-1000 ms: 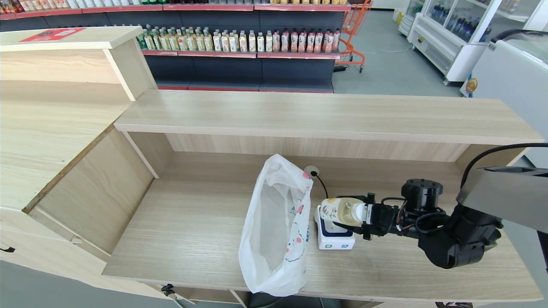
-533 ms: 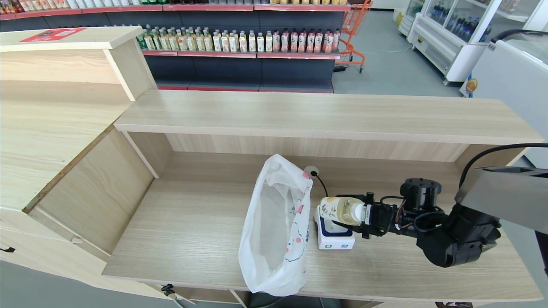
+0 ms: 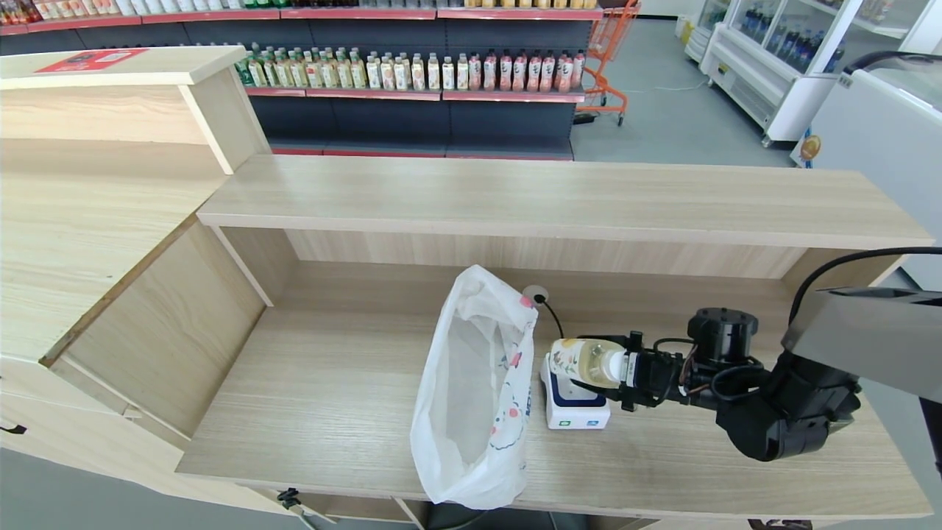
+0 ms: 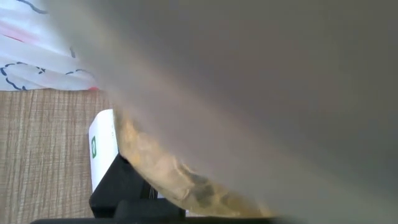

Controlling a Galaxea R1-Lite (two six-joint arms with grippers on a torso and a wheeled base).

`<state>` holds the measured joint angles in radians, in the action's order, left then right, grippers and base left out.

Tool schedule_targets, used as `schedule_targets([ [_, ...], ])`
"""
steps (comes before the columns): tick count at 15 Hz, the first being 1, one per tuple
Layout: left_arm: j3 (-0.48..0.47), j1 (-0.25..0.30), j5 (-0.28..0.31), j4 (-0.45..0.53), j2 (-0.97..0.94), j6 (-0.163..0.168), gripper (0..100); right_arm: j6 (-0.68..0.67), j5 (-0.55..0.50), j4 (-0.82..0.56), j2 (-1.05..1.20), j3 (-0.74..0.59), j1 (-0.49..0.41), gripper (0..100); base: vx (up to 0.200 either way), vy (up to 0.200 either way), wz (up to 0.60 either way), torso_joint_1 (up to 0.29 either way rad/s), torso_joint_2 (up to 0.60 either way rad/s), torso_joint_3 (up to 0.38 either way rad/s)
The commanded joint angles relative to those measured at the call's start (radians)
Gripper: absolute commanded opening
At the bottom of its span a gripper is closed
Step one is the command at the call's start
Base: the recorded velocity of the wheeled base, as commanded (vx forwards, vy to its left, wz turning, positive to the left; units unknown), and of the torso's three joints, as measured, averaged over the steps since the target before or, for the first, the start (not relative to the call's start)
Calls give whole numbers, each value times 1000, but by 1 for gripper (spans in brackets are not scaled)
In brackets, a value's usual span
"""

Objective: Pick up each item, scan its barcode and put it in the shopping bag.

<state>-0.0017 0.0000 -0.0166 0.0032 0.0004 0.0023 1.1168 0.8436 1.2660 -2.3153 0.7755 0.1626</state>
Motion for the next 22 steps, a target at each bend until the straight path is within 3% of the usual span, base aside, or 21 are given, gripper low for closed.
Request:
schedule_targets([
  [1, 0, 0, 0, 0, 0, 1, 100, -101, 17, 6, 77, -22, 0, 0, 0, 0, 0, 0, 0, 0],
  [3, 0, 0, 0, 0, 0, 1, 100, -322, 11, 24, 177, -44, -1, 0, 0, 0, 0, 0, 0, 0],
  [7, 0, 0, 0, 0, 0, 1, 100, -755, -123, 15, 364, -61, 12, 0, 0, 0, 0, 0, 0, 0],
  [11, 0, 0, 0, 0, 0, -1, 100, -1005, -282, -195, 521, -107, 68, 0, 0, 0, 0, 0, 0, 0],
  [16, 0, 0, 0, 0, 0, 1, 100, -1062, -310, -209, 517, -108, 78, 0, 0, 0, 0, 0, 0, 0],
  [22, 0, 0, 0, 0, 0, 4, 100, -1086, -311, -195, 436, -101, 172, 0, 0, 200, 0, 5, 3, 4],
])
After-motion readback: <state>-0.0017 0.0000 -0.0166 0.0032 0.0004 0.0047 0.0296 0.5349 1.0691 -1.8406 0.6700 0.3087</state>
